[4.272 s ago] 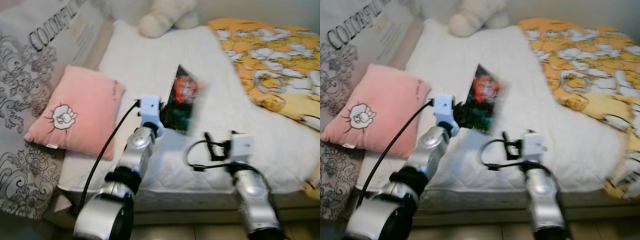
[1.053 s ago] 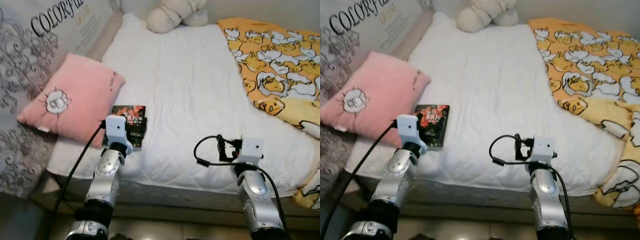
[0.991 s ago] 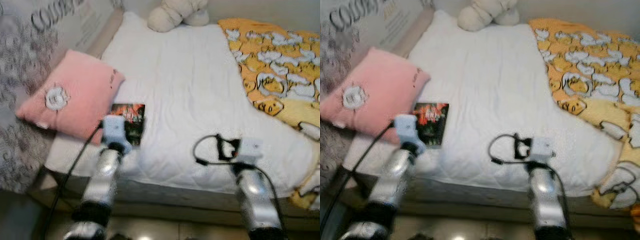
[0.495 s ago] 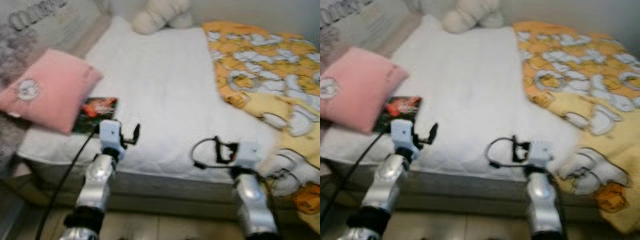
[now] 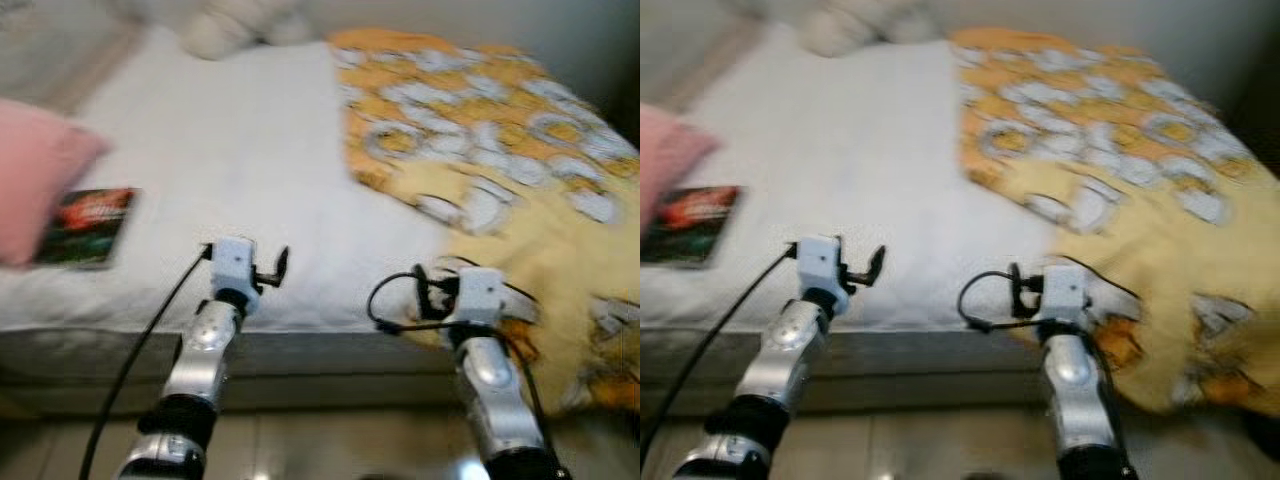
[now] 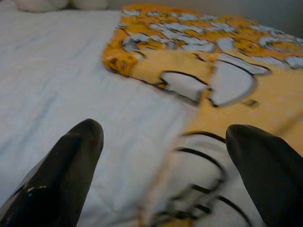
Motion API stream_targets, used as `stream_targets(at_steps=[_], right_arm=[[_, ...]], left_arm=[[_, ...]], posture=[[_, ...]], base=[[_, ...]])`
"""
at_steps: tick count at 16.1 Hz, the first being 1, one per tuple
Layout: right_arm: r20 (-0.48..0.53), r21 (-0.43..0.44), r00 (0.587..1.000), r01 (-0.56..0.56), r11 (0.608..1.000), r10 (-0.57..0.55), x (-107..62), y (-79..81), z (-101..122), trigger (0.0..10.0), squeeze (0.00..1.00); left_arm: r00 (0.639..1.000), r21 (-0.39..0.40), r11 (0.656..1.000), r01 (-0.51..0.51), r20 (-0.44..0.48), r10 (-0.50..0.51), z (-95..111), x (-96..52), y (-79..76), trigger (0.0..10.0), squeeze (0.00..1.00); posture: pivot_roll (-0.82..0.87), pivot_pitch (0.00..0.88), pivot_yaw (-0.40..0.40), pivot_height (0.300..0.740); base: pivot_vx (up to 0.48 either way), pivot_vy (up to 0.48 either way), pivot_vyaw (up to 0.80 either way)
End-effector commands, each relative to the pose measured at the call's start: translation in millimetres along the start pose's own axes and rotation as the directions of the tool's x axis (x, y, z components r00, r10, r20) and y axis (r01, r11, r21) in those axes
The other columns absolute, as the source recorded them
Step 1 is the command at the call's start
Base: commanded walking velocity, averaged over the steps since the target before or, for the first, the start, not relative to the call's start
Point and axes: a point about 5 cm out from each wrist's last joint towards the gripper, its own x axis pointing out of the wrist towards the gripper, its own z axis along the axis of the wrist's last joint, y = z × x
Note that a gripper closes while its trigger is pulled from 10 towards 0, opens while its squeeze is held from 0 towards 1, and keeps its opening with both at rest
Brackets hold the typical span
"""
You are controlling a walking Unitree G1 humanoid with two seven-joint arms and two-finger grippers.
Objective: Clean up the room
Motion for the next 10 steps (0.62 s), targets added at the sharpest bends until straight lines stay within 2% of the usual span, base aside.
stream_targets(at_steps=[1,3,5,8,10], right_arm=[[-0.003,-0.003,1.000,0.022,1.000,-0.022,-0.5,-9.2,-1,10.0,0.00],[-0.011,0.006,1.000,0.019,1.000,-0.019,-1.6,-8.6,-3,10.0,0.00],[-0.016,0.009,1.000,0.007,1.000,-0.007,-3.4,-6.8,-5,10.0,0.00],[-0.008,0.014,1.000,-0.001,1.000,0.001,-6.4,-7.8,-5,10.0,0.00],[0.001,0.002,1.000,-0.011,1.000,0.011,-6.4,-7.3,-5,10.0,0.00]], left_arm=[[1.000,-0.008,1.000,-0.007,-0.016,0.007,3,5.9,-0.2,10.0,0.00],[0.999,-0.020,0.999,-0.033,-0.022,0.032,3,7.2,4.4,10.0,0.00],[0.999,0.012,0.999,-0.034,-0.013,0.035,4,7.3,6.0,10.0,0.00],[0.998,0.028,0.998,-0.049,-0.032,0.049,-5,0.6,8.7,10.0,0.00],[0.998,0.038,0.998,-0.057,-0.022,0.058,-6,0.1,9.8,10.0,0.00]], posture=[[0.01,0.000,0.001,0.740],[0.00,0.000,0.002,0.740],[0.00,0.000,0.004,0.740],[0.00,0.000,0.003,0.740],[0.00,0.000,0.003,0.740]], base=[[0.000,0.000,-0.73],[0.000,0.000,-0.73],[0.000,0.000,-0.73],[0.000,0.000,-0.73],[0.416,0.000,0.00]])
